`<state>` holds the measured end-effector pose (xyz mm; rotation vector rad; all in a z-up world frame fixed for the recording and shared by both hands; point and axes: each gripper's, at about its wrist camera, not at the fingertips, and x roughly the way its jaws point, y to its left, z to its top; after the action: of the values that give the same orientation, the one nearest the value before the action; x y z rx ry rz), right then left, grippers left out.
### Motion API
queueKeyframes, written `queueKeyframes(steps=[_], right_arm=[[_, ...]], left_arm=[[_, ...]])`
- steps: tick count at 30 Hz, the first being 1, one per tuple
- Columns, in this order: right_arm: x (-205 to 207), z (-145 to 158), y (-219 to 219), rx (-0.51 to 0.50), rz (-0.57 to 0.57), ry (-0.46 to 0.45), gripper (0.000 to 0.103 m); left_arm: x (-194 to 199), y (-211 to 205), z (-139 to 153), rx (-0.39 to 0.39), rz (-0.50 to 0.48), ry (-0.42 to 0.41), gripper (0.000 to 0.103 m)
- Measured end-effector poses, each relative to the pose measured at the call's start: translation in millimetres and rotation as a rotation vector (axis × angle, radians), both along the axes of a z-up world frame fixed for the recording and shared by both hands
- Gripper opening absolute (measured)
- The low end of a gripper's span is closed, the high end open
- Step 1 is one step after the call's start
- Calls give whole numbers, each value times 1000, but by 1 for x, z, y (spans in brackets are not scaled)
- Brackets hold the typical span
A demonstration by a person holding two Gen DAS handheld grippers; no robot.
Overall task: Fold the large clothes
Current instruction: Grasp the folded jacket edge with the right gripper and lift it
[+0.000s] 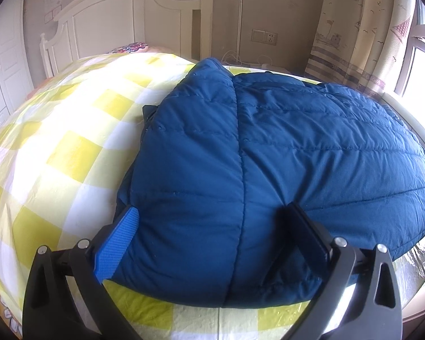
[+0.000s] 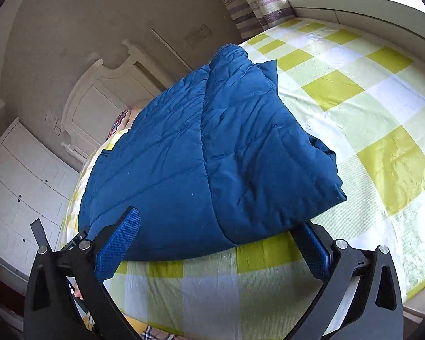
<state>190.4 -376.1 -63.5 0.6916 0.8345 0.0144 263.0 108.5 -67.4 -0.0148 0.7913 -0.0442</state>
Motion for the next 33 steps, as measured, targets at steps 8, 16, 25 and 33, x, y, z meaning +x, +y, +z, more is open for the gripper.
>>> queueKeyframes(steps=[8,16,25,33], right_arm=[[30,-10,-5,57,-86,-74,65],[-31,13,-4,81,-113,-231,33],[-77,28,-27,85,-166,-274,29],[-68,10,-45,89,-172,-216,33]], left_arm=[[0,-1,0,-1,2,4,101],[-3,-45,59,37,-29,-64,100],[117,-190,85,214,-166,-11,100],[187,-232,9,249,-144,117,101]])
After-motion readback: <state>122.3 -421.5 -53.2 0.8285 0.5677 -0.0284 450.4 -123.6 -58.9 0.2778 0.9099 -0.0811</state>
